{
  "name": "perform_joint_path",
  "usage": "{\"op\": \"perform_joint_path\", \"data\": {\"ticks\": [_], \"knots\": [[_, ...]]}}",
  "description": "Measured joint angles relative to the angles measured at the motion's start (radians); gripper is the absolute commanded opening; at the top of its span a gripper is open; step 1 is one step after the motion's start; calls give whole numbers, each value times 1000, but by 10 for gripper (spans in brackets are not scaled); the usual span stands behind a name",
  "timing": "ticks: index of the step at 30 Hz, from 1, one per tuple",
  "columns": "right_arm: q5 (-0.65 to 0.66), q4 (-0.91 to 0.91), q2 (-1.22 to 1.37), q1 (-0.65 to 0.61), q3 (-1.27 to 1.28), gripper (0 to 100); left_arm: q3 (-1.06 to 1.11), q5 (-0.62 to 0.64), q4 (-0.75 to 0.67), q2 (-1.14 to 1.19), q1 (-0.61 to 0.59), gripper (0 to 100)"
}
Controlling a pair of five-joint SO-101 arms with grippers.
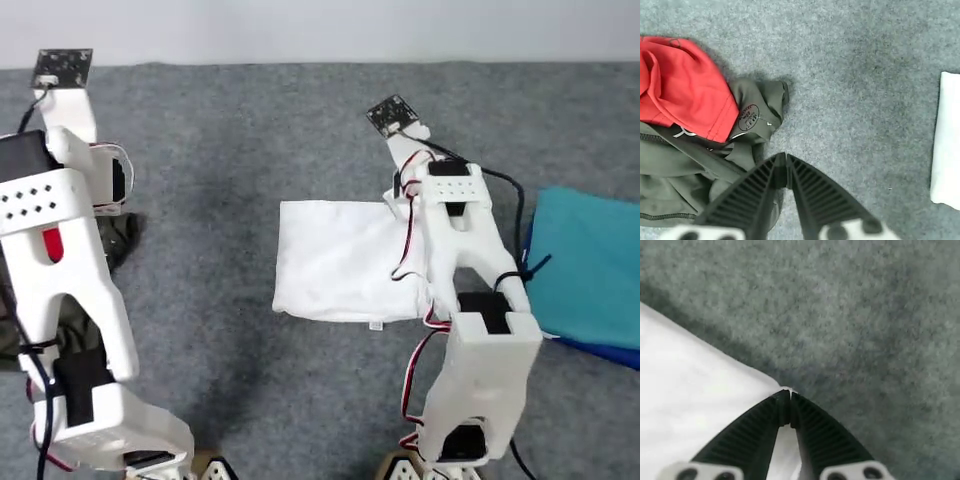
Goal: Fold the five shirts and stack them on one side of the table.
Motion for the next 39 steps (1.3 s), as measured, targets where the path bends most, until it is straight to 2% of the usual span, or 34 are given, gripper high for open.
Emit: {"op": "perform_joint_path", "data": {"ticks": [3,6,11,14,18,25,28,30,35,37,39], "knots": [[-12,115,0,-8,-95,11,0,0,0,0,0,5],[-81,258,0,-31,-189,22,0,0,0,0,0,5],[-242,520,0,-61,-328,211,0,-32,0,0,-2,5],[-397,643,0,-69,-358,292,0,-48,0,0,-2,5],[-595,703,0,-66,-358,299,0,-51,0,0,-2,5],[-689,706,155,-68,-358,299,0,-51,0,0,-2,5],[-726,694,242,-74,-358,298,0,-51,0,0,-2,5],[-736,689,279,-68,-362,263,0,-51,0,0,-2,5],[-718,698,325,-75,-425,0,0,-51,0,0,-2,5],[-681,698,327,-75,-439,33,0,-51,0,0,-2,5],[-635,712,327,-74,-451,6,0,-51,0,0,-2,5]]}}
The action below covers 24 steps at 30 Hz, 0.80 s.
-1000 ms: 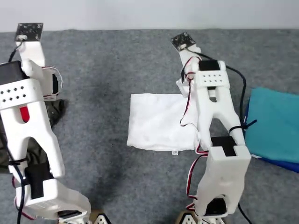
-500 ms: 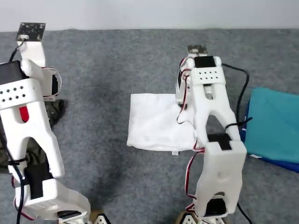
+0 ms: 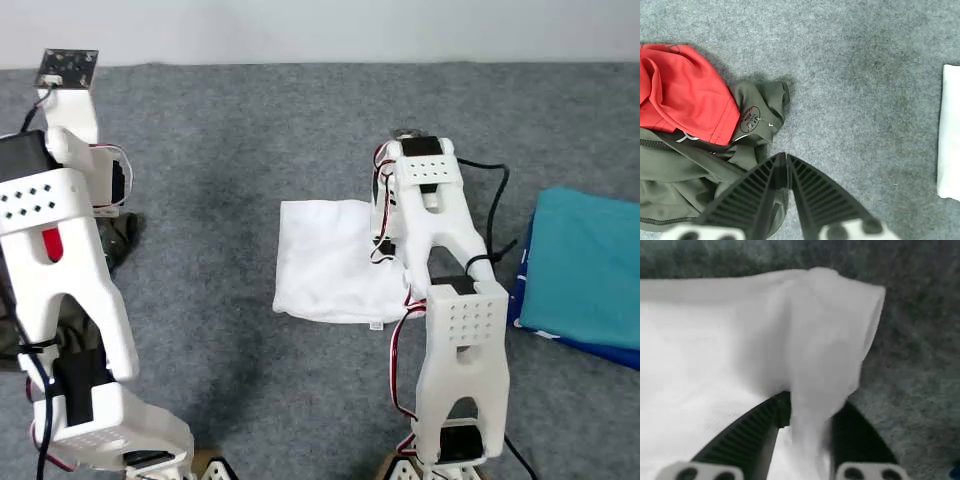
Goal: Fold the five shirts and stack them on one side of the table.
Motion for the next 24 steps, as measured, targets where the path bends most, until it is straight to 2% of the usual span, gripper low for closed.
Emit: {"op": "perform_joint_path", "data": {"ticks": [4,7,10,16,19,21,24], "knots": [[92,5,2,17,-14,9,0,0,0,0,0,5],[230,-6,2,41,-14,9,0,0,0,0,0,5],[420,-63,-8,74,-14,9,0,0,0,0,0,5],[891,-239,-54,124,-12,9,0,0,0,0,0,5],[1065,-313,-61,118,-12,9,0,0,0,0,0,5],[1140,-348,-61,106,-12,9,0,0,0,0,0,5],[1185,-391,-61,77,-12,42,0,0,0,6,0,5]]}}
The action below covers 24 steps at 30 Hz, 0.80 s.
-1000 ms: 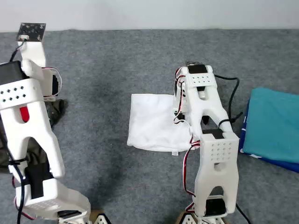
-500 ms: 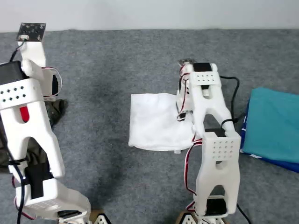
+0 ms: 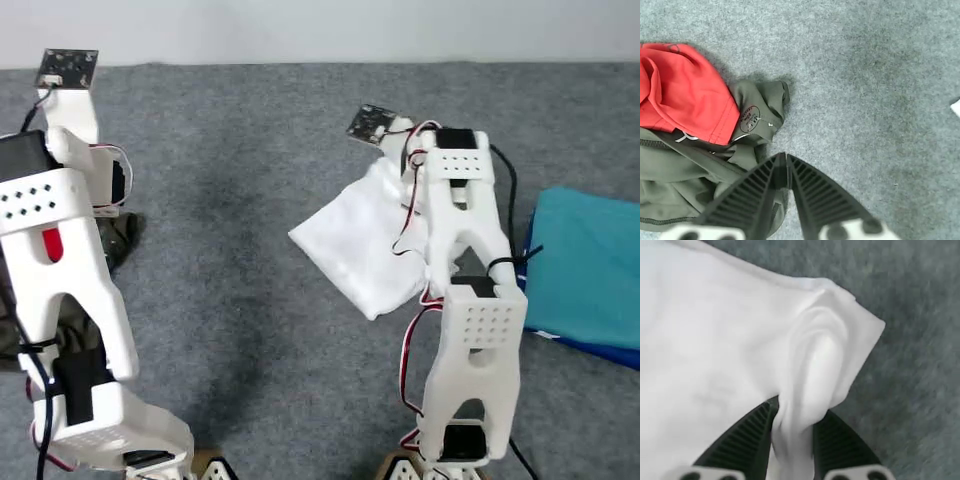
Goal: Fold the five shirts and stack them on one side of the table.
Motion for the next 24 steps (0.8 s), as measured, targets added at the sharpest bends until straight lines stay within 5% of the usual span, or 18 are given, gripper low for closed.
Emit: {"op": "perform_joint_path", "data": {"ticks": [4,7,18,24], "knots": [[-20,-11,0,-17,0,208,0,0,0,0,0,5],[-183,-5,-17,-12,0,290,0,0,0,0,0,5],[-1062,150,-178,-34,0,295,0,0,0,0,0,5],[-1338,377,-206,-133,0,295,0,0,0,0,0,5]]}}
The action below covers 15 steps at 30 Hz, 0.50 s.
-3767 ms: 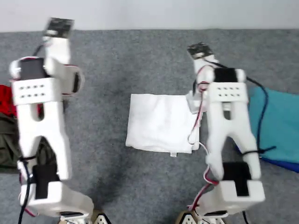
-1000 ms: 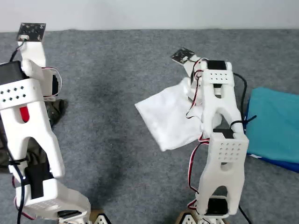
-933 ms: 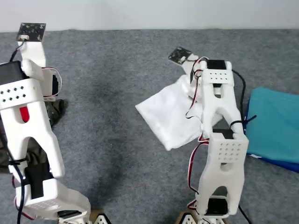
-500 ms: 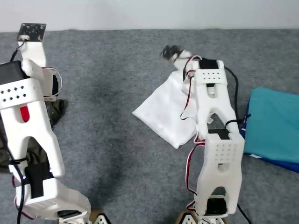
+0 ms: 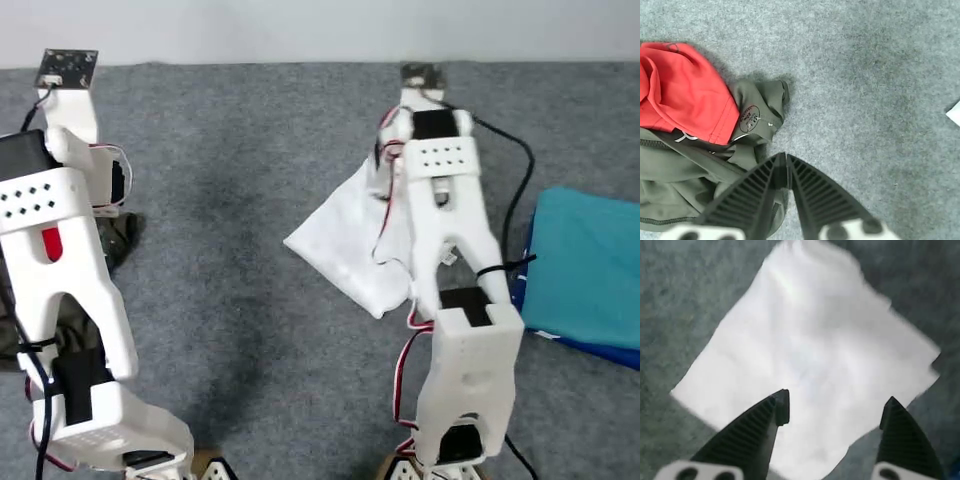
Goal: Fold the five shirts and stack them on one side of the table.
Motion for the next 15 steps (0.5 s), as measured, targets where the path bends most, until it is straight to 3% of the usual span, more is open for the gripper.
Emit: {"op": "perform_joint_path", "data": {"ticks": [8,15], "knots": [[-215,54,0,-23,0,404,0,0,2,0,0,5],[-345,54,41,-25,0,406,0,0,2,0,0,5]]}}
